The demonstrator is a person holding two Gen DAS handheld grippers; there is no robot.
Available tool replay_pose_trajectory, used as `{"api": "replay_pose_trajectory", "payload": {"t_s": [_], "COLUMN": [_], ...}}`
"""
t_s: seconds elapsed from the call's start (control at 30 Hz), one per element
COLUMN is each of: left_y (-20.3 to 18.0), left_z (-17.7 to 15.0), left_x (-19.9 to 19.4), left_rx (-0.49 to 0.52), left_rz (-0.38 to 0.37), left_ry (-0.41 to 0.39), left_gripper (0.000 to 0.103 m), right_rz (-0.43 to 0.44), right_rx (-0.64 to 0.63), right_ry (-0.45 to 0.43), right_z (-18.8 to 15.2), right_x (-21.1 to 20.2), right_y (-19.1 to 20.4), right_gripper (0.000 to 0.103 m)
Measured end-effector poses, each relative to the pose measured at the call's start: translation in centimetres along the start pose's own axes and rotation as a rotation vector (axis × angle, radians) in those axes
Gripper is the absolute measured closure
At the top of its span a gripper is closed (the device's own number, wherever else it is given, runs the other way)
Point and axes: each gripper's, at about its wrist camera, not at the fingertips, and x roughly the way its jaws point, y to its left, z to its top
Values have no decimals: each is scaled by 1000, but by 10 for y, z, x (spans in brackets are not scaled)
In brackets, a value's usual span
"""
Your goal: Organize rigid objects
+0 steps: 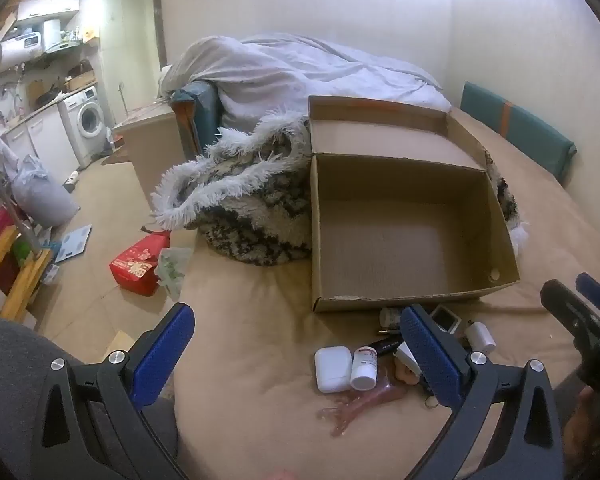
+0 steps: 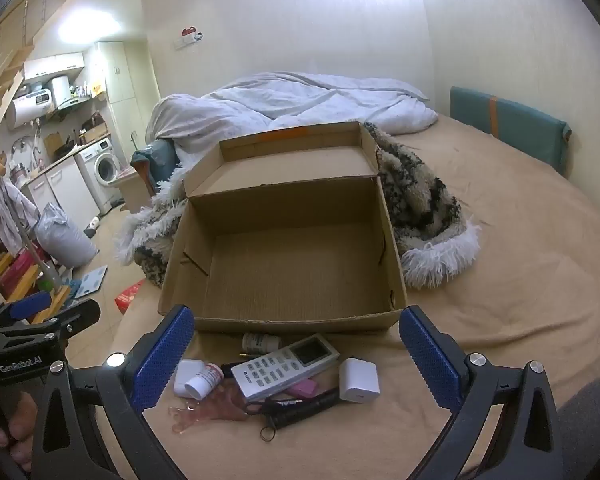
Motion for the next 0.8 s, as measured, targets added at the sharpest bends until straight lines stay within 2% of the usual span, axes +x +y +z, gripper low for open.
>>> {"api": "replay_pose_trajectory", "payload": {"t_s": [0.8], "left_y": [0], "left_z": [-2], "left_x": [-2], "left_rx": [7], "left_rz": [-6], "left_ry": [-13], "left_gripper": [0], "right_rz": [-1], "right_rx": [-4], "right_ry": [-5], "right_z": [0], "right_x": [0], "right_y": [0], "right_gripper": [0]}}
